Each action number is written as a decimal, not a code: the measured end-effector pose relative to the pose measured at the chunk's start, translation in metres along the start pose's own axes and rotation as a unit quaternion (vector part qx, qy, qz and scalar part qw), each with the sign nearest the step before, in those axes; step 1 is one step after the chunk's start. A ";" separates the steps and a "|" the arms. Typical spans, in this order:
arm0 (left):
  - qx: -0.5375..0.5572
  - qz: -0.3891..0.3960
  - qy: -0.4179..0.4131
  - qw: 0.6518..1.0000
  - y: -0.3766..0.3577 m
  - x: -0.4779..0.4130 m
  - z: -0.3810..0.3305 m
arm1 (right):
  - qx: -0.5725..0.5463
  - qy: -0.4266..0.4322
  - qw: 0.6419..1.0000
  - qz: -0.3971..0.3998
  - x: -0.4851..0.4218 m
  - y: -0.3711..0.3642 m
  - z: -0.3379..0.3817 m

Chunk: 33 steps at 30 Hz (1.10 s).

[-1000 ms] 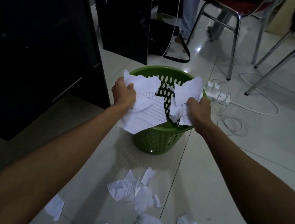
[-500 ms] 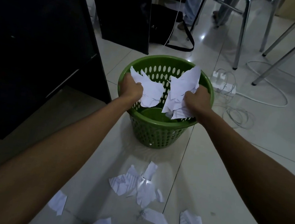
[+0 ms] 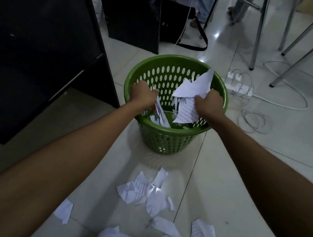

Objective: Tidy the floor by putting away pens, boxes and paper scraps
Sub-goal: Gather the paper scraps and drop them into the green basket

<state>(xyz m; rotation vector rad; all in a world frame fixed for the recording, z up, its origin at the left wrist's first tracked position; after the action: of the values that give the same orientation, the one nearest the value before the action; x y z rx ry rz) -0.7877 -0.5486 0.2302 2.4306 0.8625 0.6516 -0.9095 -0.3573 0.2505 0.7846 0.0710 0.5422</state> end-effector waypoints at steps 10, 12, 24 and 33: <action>-0.151 0.027 -0.077 0.985 -0.005 0.021 -0.001 | 0.063 0.001 0.995 0.083 -0.001 -0.010 0.002; -0.168 0.058 -0.107 0.978 -0.008 0.028 -0.006 | 0.057 0.005 0.994 0.095 0.001 -0.009 0.003; -0.314 0.146 -0.273 0.897 -0.023 0.064 -0.012 | -0.002 -0.075 0.990 0.118 0.017 -0.010 0.001; -0.235 0.088 -0.291 0.923 -0.006 0.094 0.004 | 0.077 -0.051 0.986 0.136 0.034 -0.021 0.001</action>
<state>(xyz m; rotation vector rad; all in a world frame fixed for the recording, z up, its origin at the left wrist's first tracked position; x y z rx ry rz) -0.7232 -0.4821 0.2487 2.0813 0.2118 0.1365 -0.8709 -0.3539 0.2416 0.9795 -0.0923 0.7608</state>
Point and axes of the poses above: each hand's wrist, its own x-axis away from the middle knuckle, its own y-axis out of the back of the hand, z = x × y, the point moved 8 cm from there along -x, towards the middle knuckle, and after that the axes turned 10 degrees about z, right-handed, at the moved point
